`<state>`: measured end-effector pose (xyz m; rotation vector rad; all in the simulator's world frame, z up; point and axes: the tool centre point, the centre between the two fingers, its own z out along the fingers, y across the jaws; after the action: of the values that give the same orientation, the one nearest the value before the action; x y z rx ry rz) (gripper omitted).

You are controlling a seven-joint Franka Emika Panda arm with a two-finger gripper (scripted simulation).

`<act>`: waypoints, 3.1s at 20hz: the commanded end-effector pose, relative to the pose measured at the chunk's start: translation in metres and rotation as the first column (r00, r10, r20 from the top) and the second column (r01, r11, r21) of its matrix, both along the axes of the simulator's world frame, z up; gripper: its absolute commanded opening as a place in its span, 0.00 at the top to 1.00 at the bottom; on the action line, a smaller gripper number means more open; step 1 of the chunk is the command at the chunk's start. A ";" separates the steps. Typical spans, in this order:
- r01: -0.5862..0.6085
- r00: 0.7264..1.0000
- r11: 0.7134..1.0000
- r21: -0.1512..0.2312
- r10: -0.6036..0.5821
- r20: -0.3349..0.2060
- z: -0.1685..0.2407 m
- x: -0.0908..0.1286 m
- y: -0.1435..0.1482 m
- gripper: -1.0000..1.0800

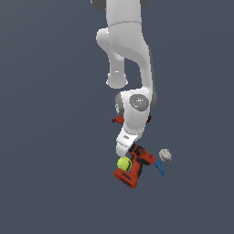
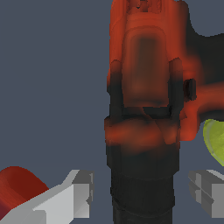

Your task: Pick up a designated object from a clutter of objects.

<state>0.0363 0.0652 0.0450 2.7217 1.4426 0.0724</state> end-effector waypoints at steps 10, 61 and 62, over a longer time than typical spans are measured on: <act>-0.003 1.000 1.000 0.000 0.003 0.000 -0.014 0.000 0.000 1.00; -0.005 1.000 1.000 0.002 0.005 0.000 0.307 -0.105 0.038 1.00; -0.005 1.000 1.000 0.002 0.005 0.000 0.315 -0.107 0.039 1.00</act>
<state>-0.0676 0.1029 0.3436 2.7218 1.4513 0.0626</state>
